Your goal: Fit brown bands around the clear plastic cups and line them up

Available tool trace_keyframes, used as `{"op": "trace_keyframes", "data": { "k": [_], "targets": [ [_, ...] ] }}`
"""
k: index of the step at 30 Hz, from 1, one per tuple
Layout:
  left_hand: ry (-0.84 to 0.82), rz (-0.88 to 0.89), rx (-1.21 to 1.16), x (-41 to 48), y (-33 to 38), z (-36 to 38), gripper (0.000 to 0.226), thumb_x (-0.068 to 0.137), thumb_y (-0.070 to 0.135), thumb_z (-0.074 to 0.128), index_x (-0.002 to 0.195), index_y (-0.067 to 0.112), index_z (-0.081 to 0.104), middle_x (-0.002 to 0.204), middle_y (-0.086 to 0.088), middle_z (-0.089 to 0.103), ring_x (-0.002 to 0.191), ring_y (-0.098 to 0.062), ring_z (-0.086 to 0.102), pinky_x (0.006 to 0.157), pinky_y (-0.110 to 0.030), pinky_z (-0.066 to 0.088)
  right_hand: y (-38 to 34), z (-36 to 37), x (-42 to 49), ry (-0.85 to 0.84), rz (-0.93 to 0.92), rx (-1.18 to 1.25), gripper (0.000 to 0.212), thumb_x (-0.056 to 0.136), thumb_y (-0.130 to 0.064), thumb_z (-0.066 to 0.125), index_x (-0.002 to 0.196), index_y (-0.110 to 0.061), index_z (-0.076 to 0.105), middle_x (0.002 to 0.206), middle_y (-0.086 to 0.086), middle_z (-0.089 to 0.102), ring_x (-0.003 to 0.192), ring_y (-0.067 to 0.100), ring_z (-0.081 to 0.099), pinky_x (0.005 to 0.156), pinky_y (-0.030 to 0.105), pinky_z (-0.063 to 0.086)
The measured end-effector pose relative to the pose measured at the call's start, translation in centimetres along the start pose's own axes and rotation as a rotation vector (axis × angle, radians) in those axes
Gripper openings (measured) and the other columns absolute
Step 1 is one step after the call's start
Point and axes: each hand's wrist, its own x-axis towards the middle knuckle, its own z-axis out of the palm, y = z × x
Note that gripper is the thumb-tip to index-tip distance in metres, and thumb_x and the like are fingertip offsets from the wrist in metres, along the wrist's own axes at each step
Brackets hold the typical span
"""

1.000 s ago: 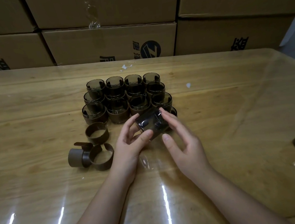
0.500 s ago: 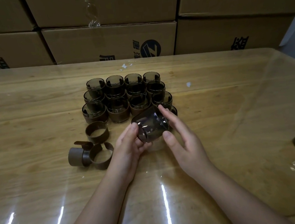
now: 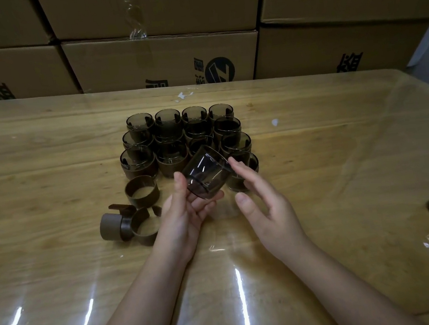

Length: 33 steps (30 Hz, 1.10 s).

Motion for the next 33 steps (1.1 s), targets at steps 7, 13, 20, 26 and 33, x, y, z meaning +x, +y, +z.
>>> {"op": "trace_keyframes", "data": {
  "k": [7, 13, 20, 26, 33],
  "targets": [
    [0.032, 0.013, 0.023, 0.28, -0.19, 0.06, 0.073, 0.058, 0.073, 0.071, 0.108, 0.018, 0.066, 0.105, -0.009, 0.073, 0.094, -0.022, 0.071, 0.073, -0.023, 0.056, -0.03, 0.06, -0.12, 0.059, -0.095, -0.067, 0.041, 0.095, -0.030, 0.049, 0.134, -0.017, 0.051, 0.145, -0.004, 0.048, 0.139, 0.011, 0.039, 0.113, 0.030, 0.033],
    [0.063, 0.026, 0.002, 0.34, -0.40, 0.05, 0.096, 0.036, 0.070, 0.084, 0.106, 0.011, 0.055, 0.094, -0.007, 0.072, 0.082, -0.018, 0.069, 0.071, -0.023, 0.054, 0.13, -0.23, -0.12, 0.082, -0.201, -0.279, 0.040, 0.094, -0.025, 0.051, 0.130, -0.008, 0.057, 0.141, 0.000, 0.052, 0.139, 0.013, 0.041, 0.113, 0.022, 0.029],
    [0.011, 0.012, 0.067, 0.20, -0.69, -0.06, 0.089, 0.043, 0.068, 0.084, 0.105, 0.011, 0.056, 0.099, -0.016, 0.064, 0.092, -0.032, 0.056, 0.081, -0.036, 0.044, -0.20, -0.09, -0.04, 0.100, -0.271, -0.337, 0.042, 0.093, -0.021, 0.052, 0.132, -0.004, 0.056, 0.143, 0.003, 0.050, 0.138, 0.017, 0.041, 0.114, 0.025, 0.029],
    [-0.041, 0.013, 0.120, -0.13, -0.61, 0.33, 0.085, 0.044, 0.067, 0.085, 0.106, 0.014, 0.062, 0.104, -0.023, 0.058, 0.097, -0.035, 0.049, 0.084, -0.047, 0.041, -0.45, -0.27, 0.09, 0.115, -0.255, -0.286, 0.043, 0.094, -0.020, 0.052, 0.134, -0.006, 0.052, 0.145, 0.001, 0.048, 0.139, 0.018, 0.041, 0.114, 0.027, 0.030],
    [-0.138, 0.001, 0.186, -0.39, -0.25, 0.13, 0.089, 0.055, 0.068, 0.079, 0.116, 0.006, 0.061, 0.115, -0.030, 0.062, 0.101, -0.039, 0.058, 0.094, -0.063, 0.040, -0.39, -0.64, 0.26, 0.074, -0.105, -0.279, 0.051, 0.093, -0.036, 0.047, 0.141, -0.019, 0.043, 0.145, -0.011, 0.045, 0.141, 0.008, 0.033, 0.114, 0.020, 0.025]
  ]
}}
